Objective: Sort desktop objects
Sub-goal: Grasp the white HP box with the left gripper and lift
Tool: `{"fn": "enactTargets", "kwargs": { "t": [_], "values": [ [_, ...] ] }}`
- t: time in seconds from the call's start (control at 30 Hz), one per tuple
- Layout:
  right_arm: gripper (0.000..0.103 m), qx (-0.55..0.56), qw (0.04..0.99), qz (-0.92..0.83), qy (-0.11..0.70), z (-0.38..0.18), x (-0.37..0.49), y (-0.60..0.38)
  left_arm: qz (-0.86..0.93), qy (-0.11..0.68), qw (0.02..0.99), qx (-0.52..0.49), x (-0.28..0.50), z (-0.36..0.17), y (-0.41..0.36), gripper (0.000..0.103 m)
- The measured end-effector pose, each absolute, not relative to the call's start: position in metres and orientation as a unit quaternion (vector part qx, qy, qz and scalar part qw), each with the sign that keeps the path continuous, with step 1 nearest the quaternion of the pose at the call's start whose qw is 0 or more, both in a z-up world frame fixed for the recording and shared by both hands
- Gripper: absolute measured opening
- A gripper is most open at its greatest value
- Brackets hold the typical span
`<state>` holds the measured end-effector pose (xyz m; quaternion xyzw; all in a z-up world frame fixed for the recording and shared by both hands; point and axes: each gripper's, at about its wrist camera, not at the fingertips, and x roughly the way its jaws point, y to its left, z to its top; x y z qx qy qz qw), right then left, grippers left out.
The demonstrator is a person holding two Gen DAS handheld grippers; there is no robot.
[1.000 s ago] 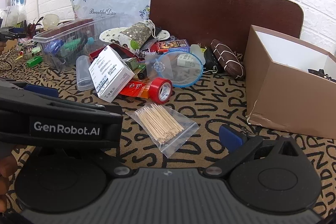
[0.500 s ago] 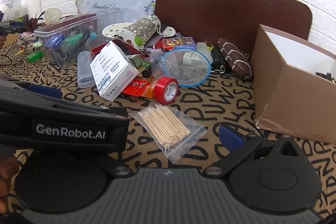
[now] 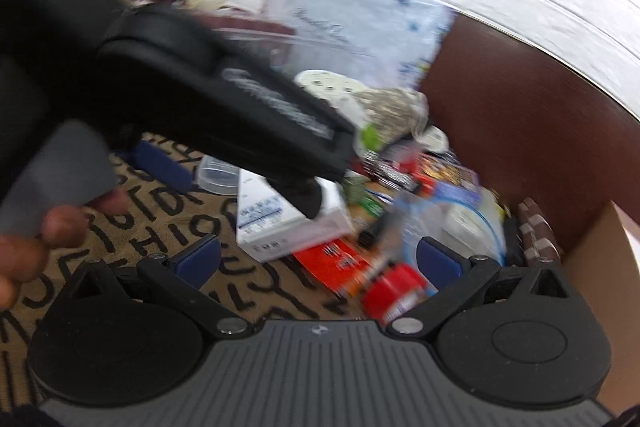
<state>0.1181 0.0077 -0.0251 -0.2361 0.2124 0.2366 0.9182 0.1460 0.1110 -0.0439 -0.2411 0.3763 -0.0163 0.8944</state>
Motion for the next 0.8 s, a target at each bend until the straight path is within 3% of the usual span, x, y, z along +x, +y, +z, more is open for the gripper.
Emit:
{"fn": "enactTargets", "kwargs": {
  "t": [0.23,0.33,0.37,0.4,0.6,0.8],
  "values": [
    [0.101,-0.283,0.902,0.249,0.211,-0.039,0.135,0.027,-0.038,0.399,0.881,-0.251,0.166,-0.061,0.114,0.101],
    [0.099,-0.290,0.901,0.249,0.207,-0.043,0.138,0.032,-0.051,0.396,0.885,-0.241,0.170,-0.061,0.112,0.094],
    [0.093,-0.291,0.900,0.249,0.206,-0.044,0.138,0.033,-0.055,0.395,0.884,-0.242,0.171,-0.061,0.112,0.089],
    [0.078,-0.292,0.900,0.248,0.209,-0.045,0.139,0.034,-0.058,0.396,0.883,-0.244,0.172,-0.062,0.113,0.083],
    [0.077,-0.299,0.899,0.244,0.209,-0.045,0.127,0.031,-0.078,0.408,0.882,-0.222,0.166,-0.061,0.107,0.068],
    [0.076,-0.286,0.903,0.232,0.223,-0.034,0.097,0.013,-0.098,0.420,0.879,-0.204,0.143,-0.057,0.088,0.062]
  ]
}}
